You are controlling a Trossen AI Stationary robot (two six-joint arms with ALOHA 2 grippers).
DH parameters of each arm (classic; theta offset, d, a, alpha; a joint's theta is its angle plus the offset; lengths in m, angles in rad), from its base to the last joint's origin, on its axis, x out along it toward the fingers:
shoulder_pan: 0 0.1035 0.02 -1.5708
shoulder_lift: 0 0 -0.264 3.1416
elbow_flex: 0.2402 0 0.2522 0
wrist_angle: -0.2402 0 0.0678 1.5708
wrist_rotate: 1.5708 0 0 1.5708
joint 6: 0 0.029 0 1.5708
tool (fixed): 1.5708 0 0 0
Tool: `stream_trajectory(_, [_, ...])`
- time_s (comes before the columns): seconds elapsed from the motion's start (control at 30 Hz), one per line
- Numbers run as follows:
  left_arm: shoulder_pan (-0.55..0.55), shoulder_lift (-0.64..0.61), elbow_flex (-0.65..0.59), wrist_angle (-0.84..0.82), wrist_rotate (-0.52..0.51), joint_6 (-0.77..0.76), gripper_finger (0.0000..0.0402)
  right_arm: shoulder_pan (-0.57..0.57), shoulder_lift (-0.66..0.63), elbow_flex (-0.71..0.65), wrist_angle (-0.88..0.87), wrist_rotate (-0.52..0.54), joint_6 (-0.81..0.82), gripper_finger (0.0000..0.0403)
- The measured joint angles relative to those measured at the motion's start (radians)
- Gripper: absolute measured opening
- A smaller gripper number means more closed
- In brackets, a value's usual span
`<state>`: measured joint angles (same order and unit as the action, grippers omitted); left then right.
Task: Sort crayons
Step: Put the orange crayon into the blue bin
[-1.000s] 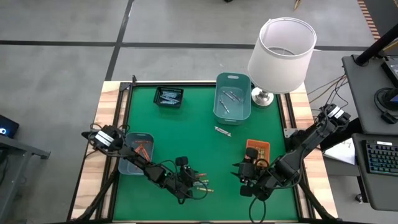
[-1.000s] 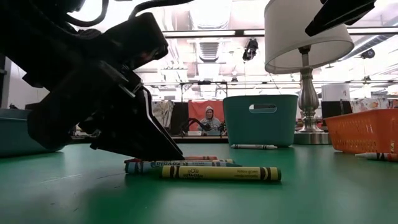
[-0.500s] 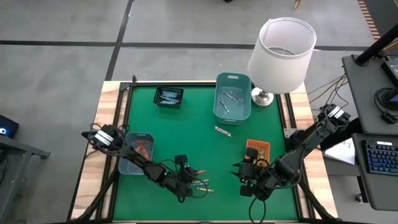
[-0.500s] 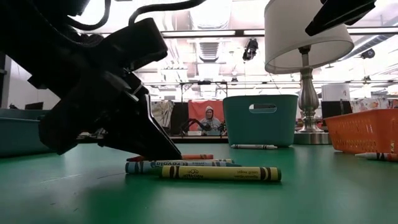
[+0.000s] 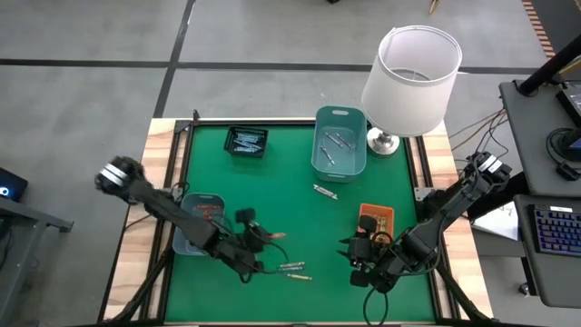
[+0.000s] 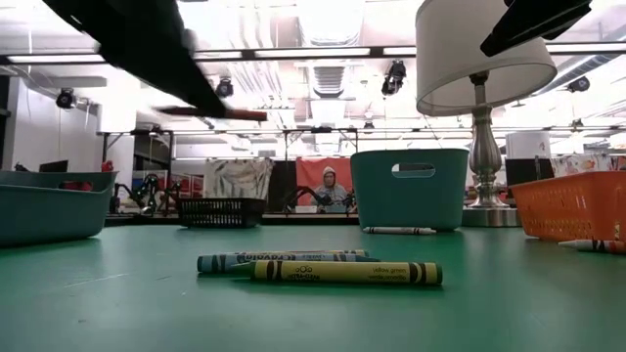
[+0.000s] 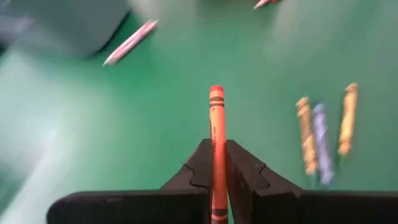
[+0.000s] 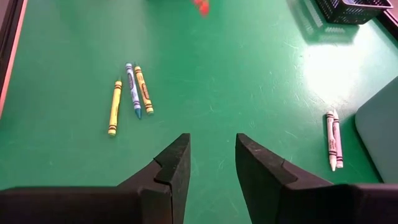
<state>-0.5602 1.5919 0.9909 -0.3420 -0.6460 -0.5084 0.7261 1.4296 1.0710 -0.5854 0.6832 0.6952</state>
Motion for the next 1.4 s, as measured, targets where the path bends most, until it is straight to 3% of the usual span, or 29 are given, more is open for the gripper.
stream_trajectory(0.13, [-0.002,-0.159,0.001,-0.325,0.014,-0.221,0.0002,0.000,0.000,0.000,0.000,0.000,-0.004,0.0112])
stream_trajectory(0.27, [-0.002,-0.293,0.001,-0.614,0.113,-0.480,0.0001,0.000,0.000,0.000,0.000,0.000,-0.005,0.0112])
stream_trajectory(0.4, [-0.002,-0.384,0.001,-0.777,0.250,-0.694,0.0001,0.000,0.000,0.000,0.000,0.000,-0.011,0.0113])
stream_trajectory(0.5, [-0.002,-0.413,0.001,-0.822,0.336,-0.751,0.0001,0.000,0.000,0.000,0.000,0.000,-0.022,0.0111])
stream_trajectory(0.8, [-0.002,-0.357,0.001,-1.045,0.514,-0.908,0.0001,0.000,0.000,0.000,0.000,0.000,-0.059,0.0108])
stream_trajectory(1.17, [-0.002,-0.226,-0.017,-1.069,0.508,-0.944,0.0002,-0.005,0.000,0.000,0.000,0.000,-0.068,0.0107])
stream_trajectory(1.4, [-0.002,-0.146,-0.035,-1.073,0.461,-0.933,0.0030,-0.005,0.000,0.000,0.000,0.000,-0.068,0.0106])
